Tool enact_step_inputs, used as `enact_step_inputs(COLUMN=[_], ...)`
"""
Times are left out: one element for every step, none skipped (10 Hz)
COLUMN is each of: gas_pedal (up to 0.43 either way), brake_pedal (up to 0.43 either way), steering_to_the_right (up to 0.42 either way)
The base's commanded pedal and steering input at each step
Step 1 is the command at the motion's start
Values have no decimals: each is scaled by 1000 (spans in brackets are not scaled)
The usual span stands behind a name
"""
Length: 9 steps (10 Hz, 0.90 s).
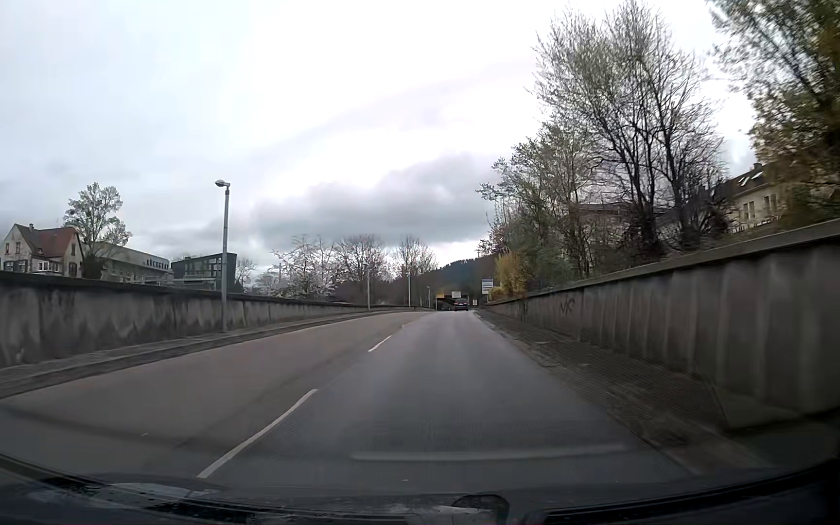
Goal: Follow the waypoints while adhering to traffic rules and regulations
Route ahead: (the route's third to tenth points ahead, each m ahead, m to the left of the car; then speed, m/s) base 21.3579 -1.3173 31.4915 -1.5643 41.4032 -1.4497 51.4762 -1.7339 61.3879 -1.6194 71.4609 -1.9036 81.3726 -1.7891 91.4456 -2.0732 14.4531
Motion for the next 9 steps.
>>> enact_step_inputs(gas_pedal=[189,189,189,189,189,189,189,189,189], brake_pedal=[0,0,0,0,0,0,0,0,0], steering_to_the_right=[4,4,4,4,4,4,4,4,4])
